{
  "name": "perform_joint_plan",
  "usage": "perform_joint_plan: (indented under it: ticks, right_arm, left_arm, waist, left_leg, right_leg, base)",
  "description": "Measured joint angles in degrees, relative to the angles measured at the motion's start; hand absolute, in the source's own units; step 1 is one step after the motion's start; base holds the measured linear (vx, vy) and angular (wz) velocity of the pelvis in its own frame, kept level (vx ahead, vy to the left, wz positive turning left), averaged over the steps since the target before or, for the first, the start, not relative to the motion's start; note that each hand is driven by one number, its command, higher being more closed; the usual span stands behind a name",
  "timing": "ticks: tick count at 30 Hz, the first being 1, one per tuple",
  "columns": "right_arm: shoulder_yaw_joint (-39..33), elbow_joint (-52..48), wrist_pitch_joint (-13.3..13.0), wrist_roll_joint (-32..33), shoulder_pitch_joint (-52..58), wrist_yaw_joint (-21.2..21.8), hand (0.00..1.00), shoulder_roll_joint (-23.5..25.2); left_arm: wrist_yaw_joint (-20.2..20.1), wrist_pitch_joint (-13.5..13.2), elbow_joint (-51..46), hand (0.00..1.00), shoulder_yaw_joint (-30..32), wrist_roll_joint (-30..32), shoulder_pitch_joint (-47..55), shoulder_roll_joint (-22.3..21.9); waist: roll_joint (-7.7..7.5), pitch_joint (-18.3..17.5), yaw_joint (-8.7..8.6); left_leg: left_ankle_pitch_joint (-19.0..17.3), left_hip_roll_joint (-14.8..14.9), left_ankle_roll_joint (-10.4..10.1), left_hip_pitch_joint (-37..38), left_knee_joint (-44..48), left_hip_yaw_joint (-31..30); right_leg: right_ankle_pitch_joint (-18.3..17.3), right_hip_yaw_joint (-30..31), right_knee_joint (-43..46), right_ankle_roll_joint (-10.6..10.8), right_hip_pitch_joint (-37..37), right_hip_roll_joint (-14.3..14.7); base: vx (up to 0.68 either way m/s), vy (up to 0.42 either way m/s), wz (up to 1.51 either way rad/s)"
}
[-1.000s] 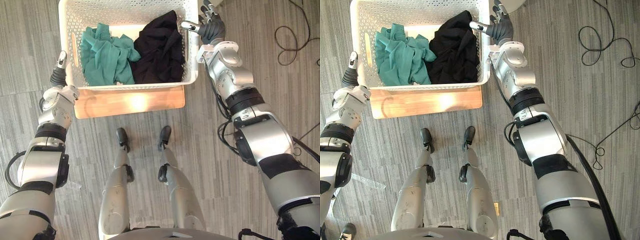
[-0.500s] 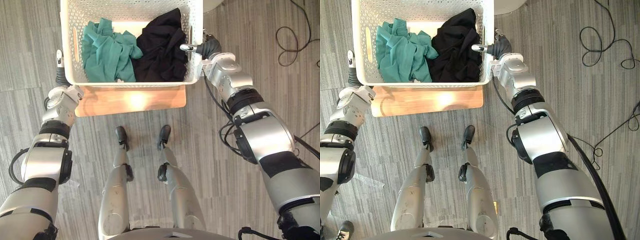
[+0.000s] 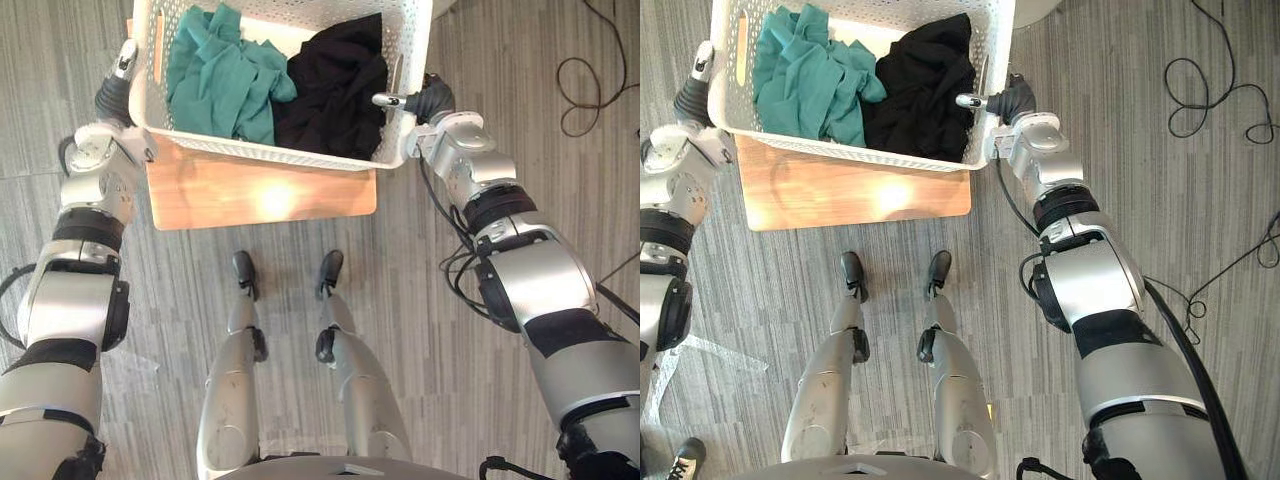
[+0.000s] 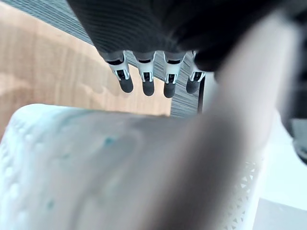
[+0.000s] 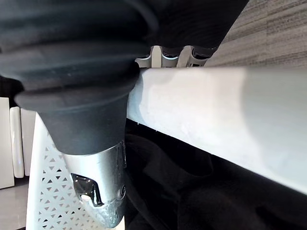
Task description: Pick up the laundry basket with both hands and put the clothes into the washing machine.
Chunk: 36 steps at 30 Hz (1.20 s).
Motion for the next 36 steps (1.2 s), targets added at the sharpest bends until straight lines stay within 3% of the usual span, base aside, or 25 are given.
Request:
perform_joint_plan:
  ticks: [10,17,20,25,27,28,30,36]
  right_arm:
    - [0.9,-2.3,-0.5,0.2,1.1,1.6,0.0,0.1]
    - [3.0,-2.4,-1.0,0.3,1.0,1.6,0.0,0.3]
    - [3.0,-3.9,-0.9,0.2,1.1,1.6,0.0,1.1]
    - [2.4,-4.5,-0.9,0.2,1.8,1.6,0.0,3.6]
    - [1.7,-5.2,-1.0,0.2,2.4,1.5,0.0,5.1]
    - [1.5,-5.7,-1.0,0.2,2.8,1.4,0.0,5.6]
    - [-0.2,-7.3,-1.2,0.2,4.2,1.4,0.0,5.6]
    - [-2.0,-11.1,-2.3,0.2,4.8,1.7,0.0,5.5]
  left_arm:
    - [-3.2,-0.5,-1.4,0.0,-13.1,5.1,-1.4,5.2]
    - [-5.8,-0.9,2.6,0.0,-15.3,14.5,-1.9,6.7]
    - [-5.7,-0.6,3.1,0.0,-11.1,22.0,-0.3,6.5]
    - [-3.0,0.2,3.1,0.0,-0.1,24.6,0.7,3.5]
    - [-0.5,0.3,3.1,0.0,5.9,23.2,0.7,1.9]
    - [0.1,0.3,3.0,0.0,7.5,22.7,0.6,1.8]
    - [1.9,0.2,2.6,0.0,10.6,19.9,0.3,0.7]
    - [2.8,0.2,2.7,0.0,14.2,16.6,-0.5,0.3]
  waist:
    - [0.06,0.0,0.39]
    - [0.18,-0.1,0.05]
    - [0.18,-0.1,-0.33]
    - [0.18,-0.1,-1.59]
    - [0.46,-0.1,-1.22]
    - [0.45,-0.1,-1.43]
    - [0.33,-0.1,-1.75]
    - [0.33,-0.1,-1.33]
  left_leg:
    - [0.1,0.0,0.0,0.1,-0.4,0.1]
    - [0.0,0.0,0.1,0.2,-0.4,0.8]
    - [-0.1,0.5,0.3,0.0,-0.4,1.6]
    - [0.7,0.8,-0.3,0.1,-0.5,1.6]
    - [0.9,3.2,-0.1,-0.2,-0.5,1.9]
    - [0.9,3.8,-0.3,-0.4,-0.5,1.7]
    - [1.7,4.1,-1.7,-1.0,-0.5,0.7]
    - [2.0,4.5,-1.7,-2.1,-0.5,1.1]
  right_leg:
    - [0.3,0.3,-0.1,0.2,0.0,0.0]
    - [1.5,2.7,-0.1,1.5,-0.5,0.1]
    - [2.3,4.7,-0.2,2.6,-1.1,0.5]
    - [0.3,5.4,-0.2,3.9,-1.2,0.9]
    - [-4.4,3.7,0.4,2.0,-1.5,2.4]
    - [-3.9,3.3,2.3,-1.1,-1.7,2.5]
    - [-3.4,2.5,2.1,-1.6,-0.2,2.5]
    - [-1.4,2.3,-0.2,-1.8,-0.5,3.1]
  base:
    - [-0.04,0.133,-0.01]
    - [-0.04,0.152,-0.07]
    - [-0.03,0.138,-0.13]
    - [-0.06,0.113,-0.05]
    - [-0.07,0.076,-0.32]
    - [0.01,0.113,-0.08]
    - [0.05,0.101,0.18]
    - [0.07,0.122,-0.03]
